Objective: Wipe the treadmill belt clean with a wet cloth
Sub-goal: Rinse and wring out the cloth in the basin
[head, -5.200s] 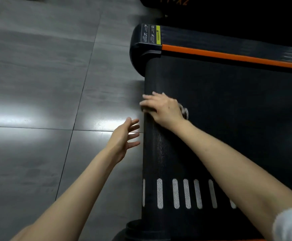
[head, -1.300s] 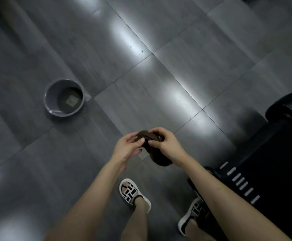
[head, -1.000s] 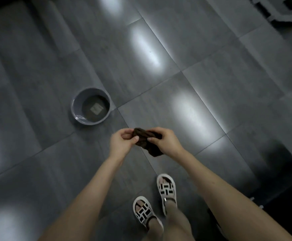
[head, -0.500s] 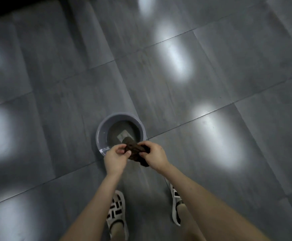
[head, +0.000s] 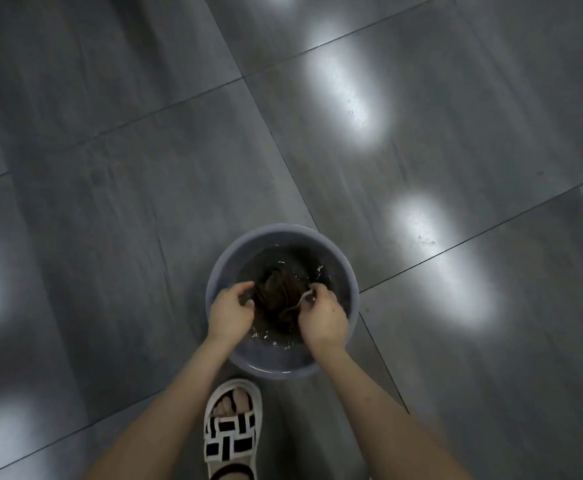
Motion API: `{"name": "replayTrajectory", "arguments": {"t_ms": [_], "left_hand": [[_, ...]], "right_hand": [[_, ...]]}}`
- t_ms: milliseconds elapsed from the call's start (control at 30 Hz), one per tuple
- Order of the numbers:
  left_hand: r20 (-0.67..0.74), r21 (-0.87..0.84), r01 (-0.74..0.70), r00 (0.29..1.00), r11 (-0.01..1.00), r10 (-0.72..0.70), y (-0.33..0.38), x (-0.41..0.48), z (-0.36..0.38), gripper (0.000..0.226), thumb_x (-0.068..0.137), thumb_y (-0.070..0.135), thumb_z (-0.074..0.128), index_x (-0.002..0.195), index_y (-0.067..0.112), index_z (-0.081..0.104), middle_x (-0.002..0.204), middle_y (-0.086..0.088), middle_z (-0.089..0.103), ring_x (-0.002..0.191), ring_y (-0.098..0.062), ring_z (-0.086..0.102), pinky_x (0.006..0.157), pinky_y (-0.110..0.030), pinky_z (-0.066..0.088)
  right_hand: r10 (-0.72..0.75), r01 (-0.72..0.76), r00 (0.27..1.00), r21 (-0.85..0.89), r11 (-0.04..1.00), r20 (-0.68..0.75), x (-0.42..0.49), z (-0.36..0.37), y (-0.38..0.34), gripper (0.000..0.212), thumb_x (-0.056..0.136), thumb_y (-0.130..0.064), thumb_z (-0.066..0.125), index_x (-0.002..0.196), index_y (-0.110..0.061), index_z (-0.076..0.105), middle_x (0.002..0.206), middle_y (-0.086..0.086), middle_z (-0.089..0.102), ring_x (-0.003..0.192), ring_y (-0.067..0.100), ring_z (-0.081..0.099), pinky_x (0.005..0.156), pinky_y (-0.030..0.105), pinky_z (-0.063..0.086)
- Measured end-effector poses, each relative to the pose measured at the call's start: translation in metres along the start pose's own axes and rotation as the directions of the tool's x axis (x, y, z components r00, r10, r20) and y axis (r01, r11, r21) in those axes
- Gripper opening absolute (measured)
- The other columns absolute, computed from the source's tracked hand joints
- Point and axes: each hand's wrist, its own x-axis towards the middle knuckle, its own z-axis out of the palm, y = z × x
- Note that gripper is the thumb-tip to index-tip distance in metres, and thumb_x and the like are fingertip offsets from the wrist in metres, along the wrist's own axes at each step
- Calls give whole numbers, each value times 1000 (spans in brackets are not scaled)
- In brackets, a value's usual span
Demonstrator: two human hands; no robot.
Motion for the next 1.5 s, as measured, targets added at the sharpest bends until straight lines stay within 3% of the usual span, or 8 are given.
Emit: {"name": "replayTrajectory", "arguments": {"t_ms": [167, 333, 733, 933, 1100, 1233, 1367, 1500], "left_hand": [[16, -107, -9, 1000, 994, 10, -16, 47, 20, 39, 94, 9, 53, 132, 17, 54, 133, -7, 56, 111, -16, 56, 91, -20, 42], [56, -129, -71, 995, 989, 78, -10, 83, 33, 36, 95, 10, 51, 130, 16, 56, 130, -5, 58, 121, -18, 52, 106, -31, 37], [108, -130, -28, 993, 991, 42, -11, 93, 45, 33, 98, 13, 47, 129, 10, 57, 125, -24, 58, 118, -40, 50, 97, -44, 42], [199, -90, 31, 980, 996, -12, -20, 80, 44, 30, 101, 29, 40, 125, 22, 56, 114, -2, 60, 95, -14, 51, 70, -25, 40], [245, -155, 106, 967, 982, -66, -31, 76, 52, 42, 99, 47, 34, 132, 26, 50, 129, -3, 56, 111, -22, 55, 84, -32, 46], [287, -531, 272, 949, 802, -131, -27, 67, 68, 48, 96, 57, 32, 122, 25, 57, 107, -5, 66, 95, -21, 64, 77, -36, 54], [223, -753, 260, 965, 604, -137, -23, 66, 74, 50, 92, 59, 41, 101, 17, 67, 90, -9, 70, 83, -21, 66, 66, -31, 51], [74, -756, 78, 997, 650, -33, -25, 65, 75, 52, 88, 61, 45, 83, 13, 65, 82, -8, 68, 78, -18, 65, 72, -30, 52]], "right_hand": [[62, -51, 991, 92, 994, -115, 47, 42, 13, 64, 91, -43, 53, 145, -29, 23, 134, 7, 42, 113, 26, 51, 81, 37, 49], [-484, 505, 861, -357, 786, 153, 67, 75, 15, 58, 92, -46, 49, 144, -39, 24, 131, 12, 39, 114, 31, 42, 77, 41, 48], [-439, 393, 897, -564, 726, 59, 94, 58, 32, 68, 91, -15, 47, 149, -23, 13, 135, 16, 34, 115, 34, 42, 77, 38, 46], [-494, 424, 868, -594, 683, 52, 86, 62, 36, 62, 88, -15, 51, 143, -25, 26, 130, 13, 38, 111, 34, 43, 72, 36, 41], [-235, 234, 972, 33, 972, 22, 85, 73, 33, 38, 87, -6, 50, 124, -16, 51, 118, 12, 56, 106, 32, 56, 86, 33, 45], [-161, -17, 973, 746, 666, 166, 55, 77, 24, 17, 94, -7, 50, 106, -16, 59, 102, 6, 65, 94, 17, 61, 80, 22, 48], [-294, 84, 953, 873, 480, 70, 28, 80, 22, 14, 91, -14, 59, 104, -17, 60, 96, 0, 67, 90, 11, 64, 78, 22, 50], [-323, 361, 928, 670, 648, -188, 27, 89, 19, 33, 82, -56, 56, 87, -24, 64, 80, -3, 66, 79, 12, 63, 77, 39, 51]]}}
